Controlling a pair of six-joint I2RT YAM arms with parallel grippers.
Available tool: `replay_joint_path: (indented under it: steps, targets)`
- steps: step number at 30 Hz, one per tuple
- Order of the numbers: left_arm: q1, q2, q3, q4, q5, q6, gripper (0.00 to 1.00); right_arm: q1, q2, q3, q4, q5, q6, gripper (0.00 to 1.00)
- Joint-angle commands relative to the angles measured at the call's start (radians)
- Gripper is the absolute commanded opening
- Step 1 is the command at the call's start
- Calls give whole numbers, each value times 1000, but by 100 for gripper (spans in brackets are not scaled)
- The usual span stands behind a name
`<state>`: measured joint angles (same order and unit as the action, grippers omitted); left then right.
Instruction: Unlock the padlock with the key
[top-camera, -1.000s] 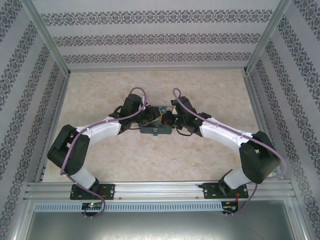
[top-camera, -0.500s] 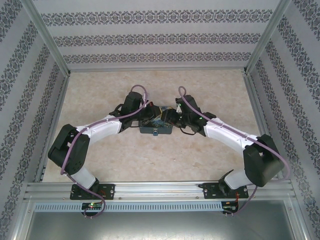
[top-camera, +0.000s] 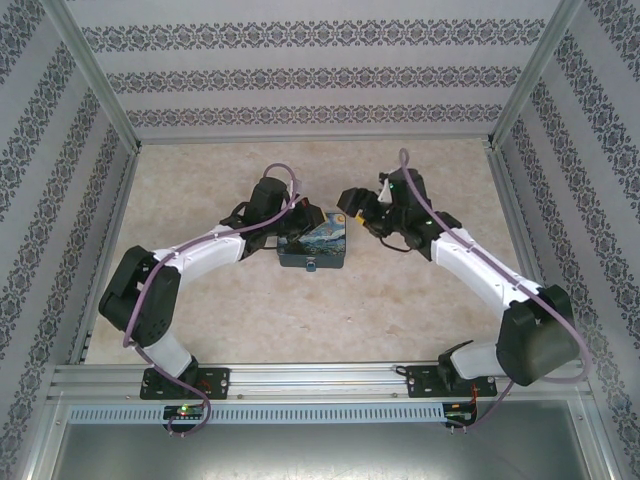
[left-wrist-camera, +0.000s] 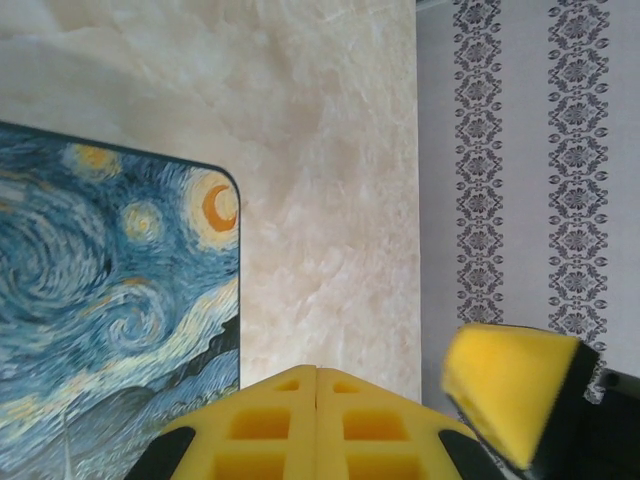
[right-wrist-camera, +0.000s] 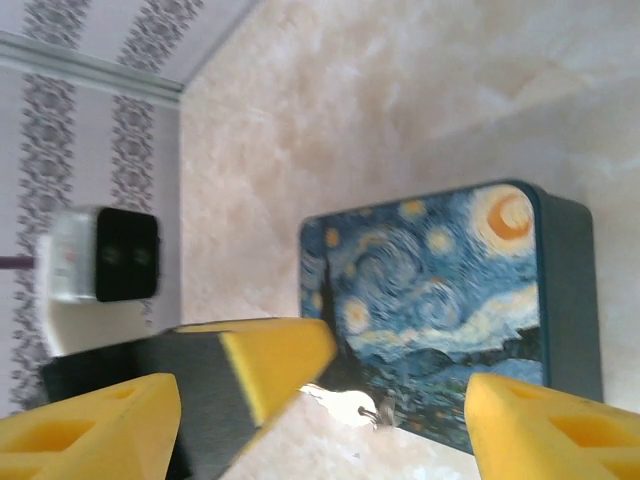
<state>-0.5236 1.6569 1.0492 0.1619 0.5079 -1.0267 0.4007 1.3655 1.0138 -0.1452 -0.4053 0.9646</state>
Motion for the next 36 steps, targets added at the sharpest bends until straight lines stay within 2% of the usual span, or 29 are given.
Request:
replay_joint_path:
  steps: [1, 9, 15, 19, 27, 31, 36]
  targets:
    - [3, 20, 29, 8, -15, -18, 0, -29, -45, 59, 3, -66, 78, 77]
    - [3, -8, 5, 32, -78, -65, 0, -101, -45, 86, 11, -179, 193, 80]
    - [2, -21, 12, 19, -113, -79, 0, -140, -74, 39, 50, -199, 251, 80]
    - [1, -25, 17, 8, -132, -72, 0, -107, -95, 128, -5, -191, 187, 79]
    - [1, -8, 6, 37, -127, -74, 0, -77, -65, 148, -1, -188, 187, 79]
    - [2, 3, 14, 39, -106, -62, 0, -77, -49, 120, 6, -163, 193, 79]
    - [6, 11, 18, 45, -84, -21, 0, -89, -42, 49, 14, -130, 109, 78]
